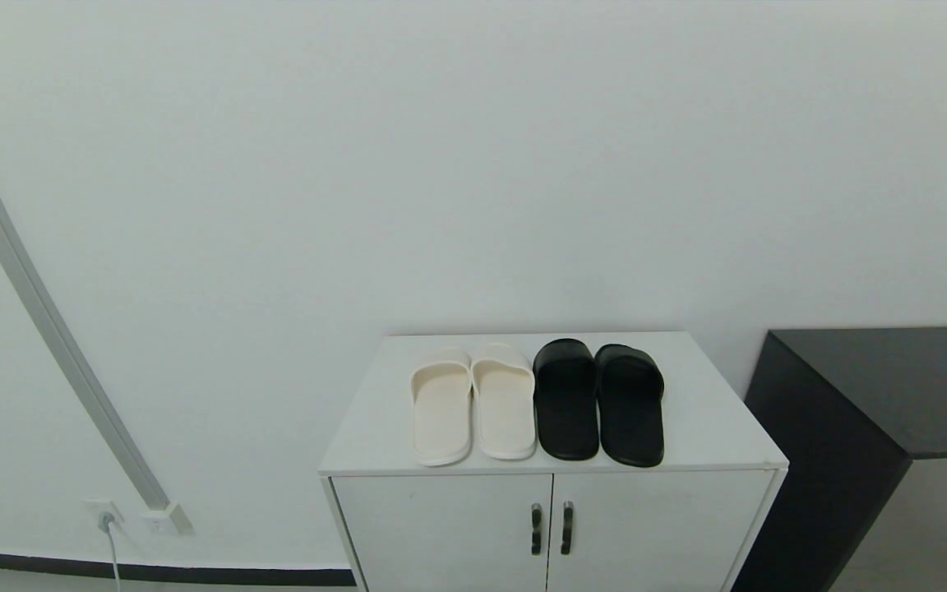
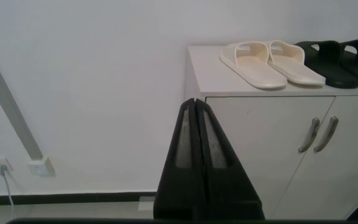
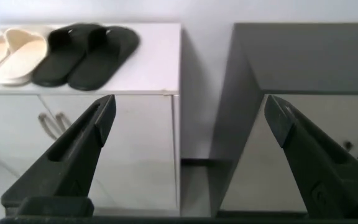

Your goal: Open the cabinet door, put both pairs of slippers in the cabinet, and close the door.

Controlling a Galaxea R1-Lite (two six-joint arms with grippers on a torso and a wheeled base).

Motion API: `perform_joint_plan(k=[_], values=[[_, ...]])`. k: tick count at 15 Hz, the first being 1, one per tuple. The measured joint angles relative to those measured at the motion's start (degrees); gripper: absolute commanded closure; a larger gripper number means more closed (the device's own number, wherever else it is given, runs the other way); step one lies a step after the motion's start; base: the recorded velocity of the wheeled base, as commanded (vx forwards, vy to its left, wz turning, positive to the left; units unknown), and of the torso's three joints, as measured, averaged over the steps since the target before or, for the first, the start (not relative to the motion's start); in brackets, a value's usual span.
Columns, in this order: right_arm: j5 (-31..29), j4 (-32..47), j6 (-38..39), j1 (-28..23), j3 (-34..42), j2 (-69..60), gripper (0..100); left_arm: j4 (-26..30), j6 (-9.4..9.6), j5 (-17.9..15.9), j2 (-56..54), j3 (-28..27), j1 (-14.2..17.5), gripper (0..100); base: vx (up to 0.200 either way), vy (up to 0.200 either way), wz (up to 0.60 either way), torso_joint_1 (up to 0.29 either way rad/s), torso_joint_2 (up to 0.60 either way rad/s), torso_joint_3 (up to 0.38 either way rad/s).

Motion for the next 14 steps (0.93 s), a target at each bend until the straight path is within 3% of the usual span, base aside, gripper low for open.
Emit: perform_joint_plan(k=[3, 8, 14], values=[[0.09, -5.17, 0.56, 5.18, -0.66, 9.26, 0, 0.0, 0.77, -0.18, 0.0, 0.0, 0.0, 100, 0.0, 0.0, 0.0, 0.0, 0.0, 0.0], [-0.44, -6.46, 4.5, 15.06, -6.84, 22.47, 0, 0.01, 0.77, -0.18, 0.0, 0.07, 0.0, 100, 0.0, 0.0, 0.0, 0.0, 0.0, 0.0], [-7.52, -13.39, 12.04, 28.32, -14.07, 38.34, 0, 0.01, 0.9, -0.27, 0.0, 0.05, 0.0, 100, 0.0, 0.0, 0.0, 0.0, 0.0, 0.0]])
